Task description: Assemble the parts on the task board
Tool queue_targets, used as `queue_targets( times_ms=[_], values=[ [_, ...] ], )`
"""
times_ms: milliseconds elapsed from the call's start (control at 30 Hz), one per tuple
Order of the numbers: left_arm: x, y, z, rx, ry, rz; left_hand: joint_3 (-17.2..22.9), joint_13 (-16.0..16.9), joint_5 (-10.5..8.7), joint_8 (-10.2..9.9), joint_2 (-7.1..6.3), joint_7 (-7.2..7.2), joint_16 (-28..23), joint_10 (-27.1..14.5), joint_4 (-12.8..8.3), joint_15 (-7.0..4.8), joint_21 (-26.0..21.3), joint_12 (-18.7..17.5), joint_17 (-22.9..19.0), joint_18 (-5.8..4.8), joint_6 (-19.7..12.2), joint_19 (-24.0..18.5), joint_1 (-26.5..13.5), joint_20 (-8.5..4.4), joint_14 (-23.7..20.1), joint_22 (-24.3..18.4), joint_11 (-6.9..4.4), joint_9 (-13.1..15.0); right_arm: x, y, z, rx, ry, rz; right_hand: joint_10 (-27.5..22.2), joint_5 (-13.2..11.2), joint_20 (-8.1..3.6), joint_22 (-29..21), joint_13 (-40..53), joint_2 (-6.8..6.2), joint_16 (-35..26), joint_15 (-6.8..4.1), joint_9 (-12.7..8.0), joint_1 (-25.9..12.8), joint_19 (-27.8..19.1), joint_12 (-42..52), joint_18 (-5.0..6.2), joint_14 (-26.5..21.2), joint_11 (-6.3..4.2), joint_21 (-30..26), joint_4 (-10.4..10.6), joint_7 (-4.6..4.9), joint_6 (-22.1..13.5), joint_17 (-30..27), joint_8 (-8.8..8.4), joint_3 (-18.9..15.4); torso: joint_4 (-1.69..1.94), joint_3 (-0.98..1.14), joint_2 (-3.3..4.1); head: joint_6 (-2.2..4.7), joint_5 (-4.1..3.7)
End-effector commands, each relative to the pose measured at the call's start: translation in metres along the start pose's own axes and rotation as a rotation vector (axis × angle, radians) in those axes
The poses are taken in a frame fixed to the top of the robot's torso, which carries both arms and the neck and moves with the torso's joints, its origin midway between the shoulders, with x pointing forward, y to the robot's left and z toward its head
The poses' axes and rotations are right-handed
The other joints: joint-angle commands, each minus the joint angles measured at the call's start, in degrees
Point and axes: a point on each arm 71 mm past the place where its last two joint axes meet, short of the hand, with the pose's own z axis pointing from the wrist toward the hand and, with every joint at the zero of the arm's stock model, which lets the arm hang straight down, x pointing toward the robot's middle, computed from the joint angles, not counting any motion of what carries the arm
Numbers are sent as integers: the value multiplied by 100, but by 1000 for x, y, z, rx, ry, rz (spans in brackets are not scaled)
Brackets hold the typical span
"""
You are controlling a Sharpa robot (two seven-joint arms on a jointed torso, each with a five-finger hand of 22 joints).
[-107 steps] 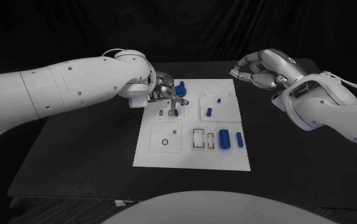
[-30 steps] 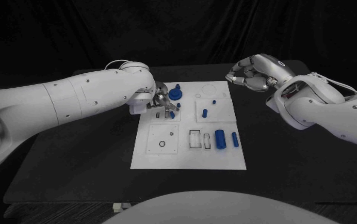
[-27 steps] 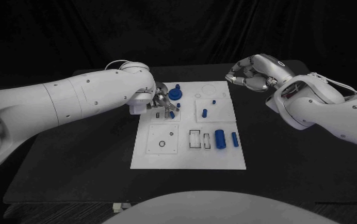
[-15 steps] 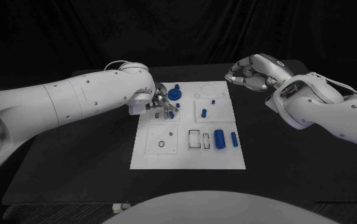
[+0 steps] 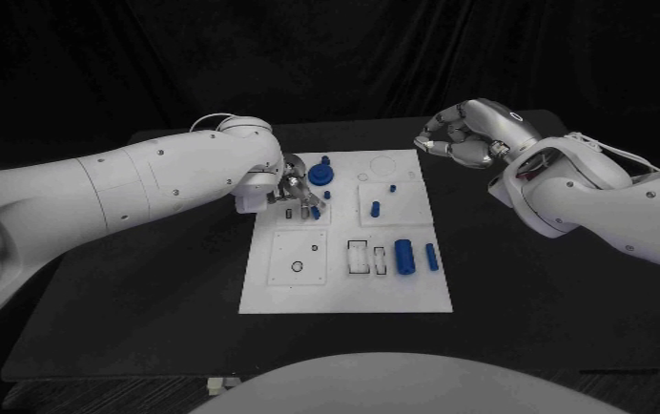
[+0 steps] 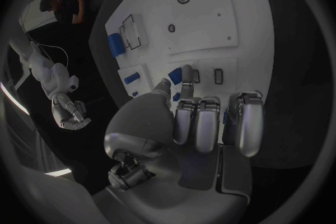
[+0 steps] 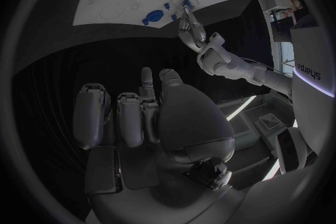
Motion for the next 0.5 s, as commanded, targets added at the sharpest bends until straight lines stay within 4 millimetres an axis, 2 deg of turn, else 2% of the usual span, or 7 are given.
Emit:
queue_targets(
  times_ms=[33, 500],
  values=[
    [2, -2, 1, 16, 16, 10, 60, 1507, 70, -47, -5, -15, 38, 600, -29, -1, -28, 20, 1509, 19, 44, -47, 90, -4, 585, 759, -3, 17, 0, -1, -1, 8, 2, 11, 383, 38, 48, 1105, 508, 3, -5, -9, -7, 37, 110, 3, 78, 380, 8, -12, 1, 15, 29, 165, -34, 42, -2, -1, -1, -1, 9],
    [2, -3, 4, 24, 24, 11, 125, 1507, 122, -92, -12, -18, 38, 600, -83, -5, -42, 20, 1509, 23, 58, -58, 122, -8, 585, 749, -8, 38, 1, -2, 0, 10, 6, 12, 382, 40, 48, 1103, 506, 3, -7, -9, -8, 45, 108, 2, 80, 379, 7, -18, 0, 14, 34, 160, -36, 48, 0, 0, 1, -1, -20]
  ],
)
